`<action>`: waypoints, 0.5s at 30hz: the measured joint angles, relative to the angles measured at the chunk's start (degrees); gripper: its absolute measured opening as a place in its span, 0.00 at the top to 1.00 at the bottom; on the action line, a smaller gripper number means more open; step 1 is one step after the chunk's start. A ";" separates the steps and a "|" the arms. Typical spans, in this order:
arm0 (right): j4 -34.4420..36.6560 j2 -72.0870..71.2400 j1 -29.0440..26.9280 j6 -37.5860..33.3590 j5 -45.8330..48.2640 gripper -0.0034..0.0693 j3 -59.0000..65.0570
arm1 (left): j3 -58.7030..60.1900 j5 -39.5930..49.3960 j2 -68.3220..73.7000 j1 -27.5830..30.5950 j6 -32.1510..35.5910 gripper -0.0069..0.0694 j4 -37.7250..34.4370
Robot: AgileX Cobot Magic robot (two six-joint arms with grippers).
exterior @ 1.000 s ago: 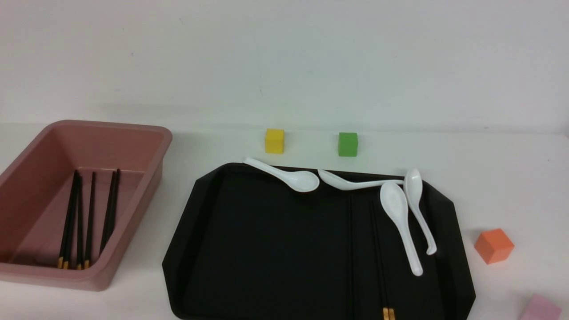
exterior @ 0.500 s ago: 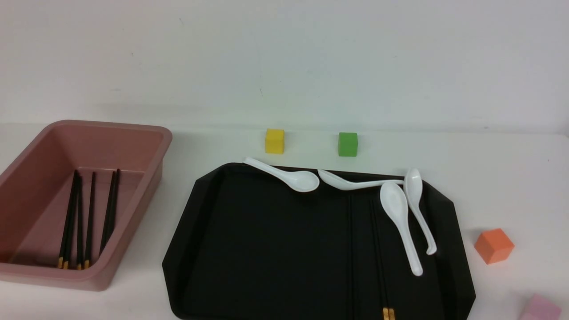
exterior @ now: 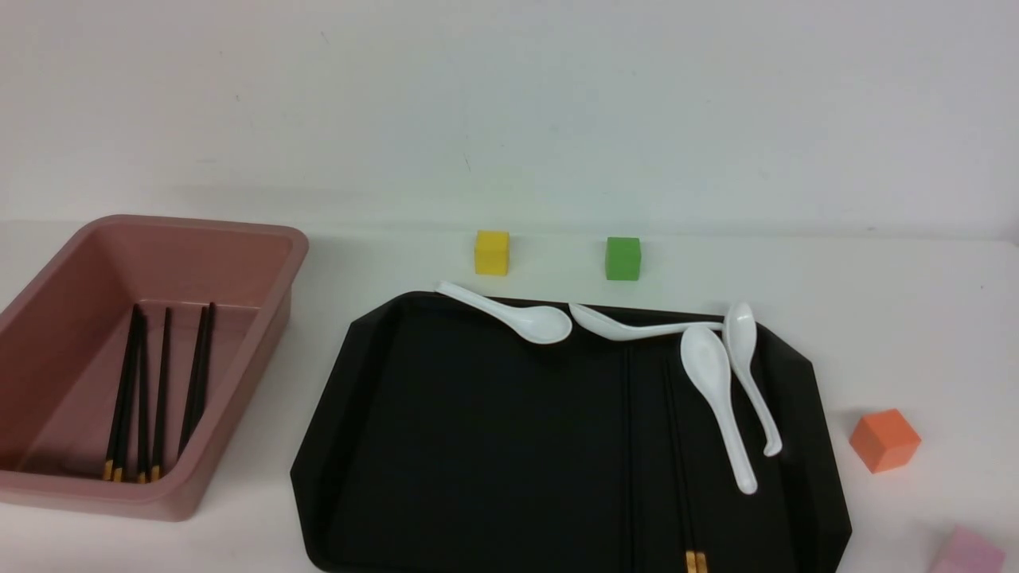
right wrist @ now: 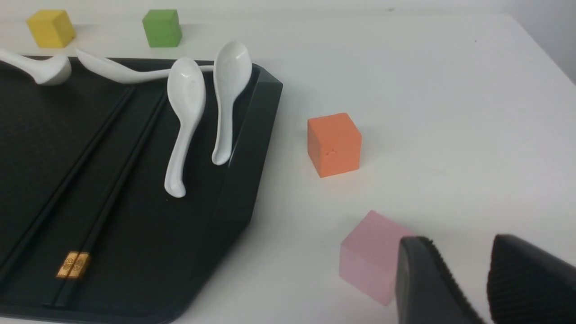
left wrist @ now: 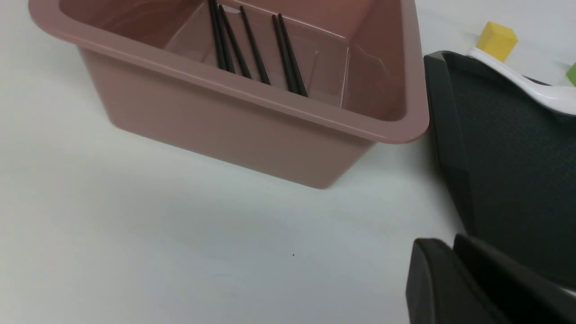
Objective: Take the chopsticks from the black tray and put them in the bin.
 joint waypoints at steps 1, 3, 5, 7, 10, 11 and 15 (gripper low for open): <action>0.00 0.00 0.00 0.00 0.00 0.62 0.00 | 0.00 0.00 0.00 0.00 0.00 0.82 0.00; 0.00 0.00 0.00 0.00 0.00 0.62 0.00 | 0.00 0.00 0.00 0.00 0.00 0.82 0.00; 0.00 0.00 0.00 0.00 0.00 0.62 0.00 | 0.00 0.00 0.00 0.00 0.00 0.81 0.00; 0.00 0.00 0.00 0.00 0.00 0.62 0.00 | 0.00 0.00 0.00 0.00 0.00 0.82 0.02; 0.00 0.00 0.00 0.00 0.00 0.62 0.00 | 0.00 0.00 0.00 0.00 0.00 0.81 0.06; 0.00 0.00 0.00 0.00 0.00 0.62 0.00 | 0.00 0.00 0.00 0.00 0.00 0.81 0.06; 0.00 0.00 0.00 0.00 0.00 0.62 0.00 | 0.00 0.00 0.00 0.00 0.00 0.80 0.06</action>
